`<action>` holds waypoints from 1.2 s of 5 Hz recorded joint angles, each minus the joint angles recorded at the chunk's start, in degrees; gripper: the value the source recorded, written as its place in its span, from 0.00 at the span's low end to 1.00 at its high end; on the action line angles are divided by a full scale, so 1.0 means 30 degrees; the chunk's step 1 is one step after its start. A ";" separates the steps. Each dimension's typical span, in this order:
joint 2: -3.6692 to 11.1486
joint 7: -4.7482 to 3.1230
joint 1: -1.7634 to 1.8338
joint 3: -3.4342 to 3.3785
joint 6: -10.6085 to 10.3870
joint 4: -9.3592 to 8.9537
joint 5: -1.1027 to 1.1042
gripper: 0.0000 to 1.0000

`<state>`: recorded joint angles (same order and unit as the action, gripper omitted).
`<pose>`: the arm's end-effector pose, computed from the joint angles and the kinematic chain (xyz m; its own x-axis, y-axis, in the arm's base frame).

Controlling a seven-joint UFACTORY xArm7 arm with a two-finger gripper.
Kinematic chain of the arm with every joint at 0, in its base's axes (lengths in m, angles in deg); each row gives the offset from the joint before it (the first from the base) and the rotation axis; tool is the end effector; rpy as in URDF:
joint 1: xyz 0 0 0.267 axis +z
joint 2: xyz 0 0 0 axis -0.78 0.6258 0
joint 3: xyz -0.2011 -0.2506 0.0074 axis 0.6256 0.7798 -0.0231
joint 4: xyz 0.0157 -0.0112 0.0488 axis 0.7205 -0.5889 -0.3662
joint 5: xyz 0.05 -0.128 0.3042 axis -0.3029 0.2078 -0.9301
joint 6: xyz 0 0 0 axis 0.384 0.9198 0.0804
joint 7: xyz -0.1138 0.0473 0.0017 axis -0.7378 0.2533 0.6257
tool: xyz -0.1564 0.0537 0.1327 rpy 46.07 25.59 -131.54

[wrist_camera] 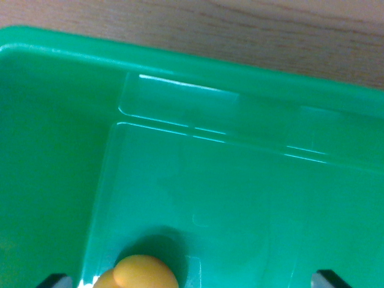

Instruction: Pick fruit

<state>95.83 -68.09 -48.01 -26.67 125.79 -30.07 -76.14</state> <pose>0.4598 0.0810 0.1330 0.9771 0.2123 -0.0152 0.2111 -0.9757 -0.0582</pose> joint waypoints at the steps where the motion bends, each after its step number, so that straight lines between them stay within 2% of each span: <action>1: 0.0000 0.0000 0.0000 0.0000 0.0000 0.0000 0.0000 0.00; 2: 0.0153 -0.0234 0.0110 -0.0106 -0.0860 -0.0670 0.0033 0.00; 3: 0.0153 -0.0234 0.0110 -0.0106 -0.0860 -0.0670 0.0033 0.00; 4: 0.0301 -0.0460 0.0216 -0.0208 -0.1690 -0.1317 0.0065 0.00; 5: 0.0301 -0.0460 0.0216 -0.0208 -0.1690 -0.1317 0.0065 0.00; 6: 0.0443 -0.0677 0.0319 -0.0307 -0.2490 -0.1940 0.0096 0.00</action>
<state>97.16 -70.12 -47.05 -27.59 118.32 -35.89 -75.85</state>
